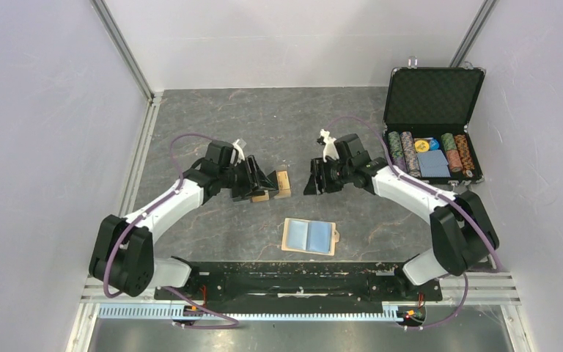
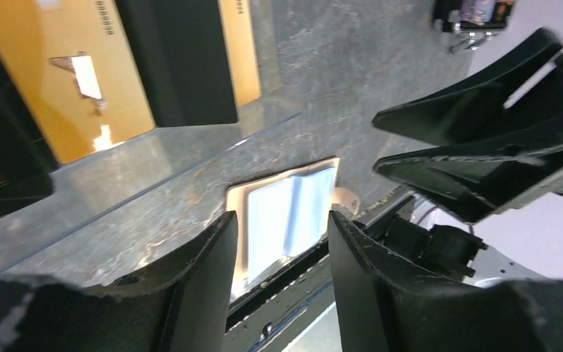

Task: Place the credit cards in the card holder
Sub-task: Pick up the credit card from the storage box.

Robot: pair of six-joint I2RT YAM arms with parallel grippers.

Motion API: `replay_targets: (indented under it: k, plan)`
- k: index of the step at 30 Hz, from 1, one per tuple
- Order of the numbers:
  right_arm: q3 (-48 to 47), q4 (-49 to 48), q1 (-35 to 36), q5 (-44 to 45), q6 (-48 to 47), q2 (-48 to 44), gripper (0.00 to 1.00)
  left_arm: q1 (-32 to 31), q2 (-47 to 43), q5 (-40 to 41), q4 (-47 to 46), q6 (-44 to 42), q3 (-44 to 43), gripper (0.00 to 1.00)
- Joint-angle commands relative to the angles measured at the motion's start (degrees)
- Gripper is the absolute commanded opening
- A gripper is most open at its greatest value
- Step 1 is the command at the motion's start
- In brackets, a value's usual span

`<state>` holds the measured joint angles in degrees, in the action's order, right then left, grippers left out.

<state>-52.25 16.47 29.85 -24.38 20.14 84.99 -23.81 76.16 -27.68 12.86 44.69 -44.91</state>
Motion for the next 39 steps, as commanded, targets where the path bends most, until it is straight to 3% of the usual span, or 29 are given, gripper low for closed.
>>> replay_targets:
  k: [1, 10, 23, 26, 32, 36, 39]
  plan:
    - [-7.96, -2.96, 0.86, -1.93, 0.98, 3.77, 0.53, 1.54, 2.27, 5.82, 11.83, -8.47, -7.8, 0.56]
    - [-21.73, -1.28, 5.89, -2.12, 2.15, 16.58, 0.54, 2.19, 3.94, 13.65, 20.72, -15.7, -15.85, 0.52]
    - [-33.15, 6.58, 8.85, 5.33, 0.34, 29.49, 0.5, 2.29, -6.42, 13.27, 21.93, -17.36, -13.3, 0.54]
    - [-34.0, 7.04, 9.27, 6.0, 0.28, 31.56, 0.38, 2.28, -7.23, 13.21, 22.03, -16.9, -12.35, 0.55]
    - [-34.74, 5.25, 9.71, 3.76, 1.84, 34.1, 0.27, 2.28, -8.49, 13.31, 22.11, -16.23, -10.85, 0.55]
    - [-35.41, 4.75, 9.8, 3.27, 2.57, 34.48, 0.03, 2.3, -8.68, 12.93, 22.25, -16.3, -10.08, 0.55]
    - [-35.19, 4.82, 9.75, 3.78, 2.69, 32.79, 0.0, 2.3, -9.15, 12.91, 22.29, -16.24, -9.47, 0.55]
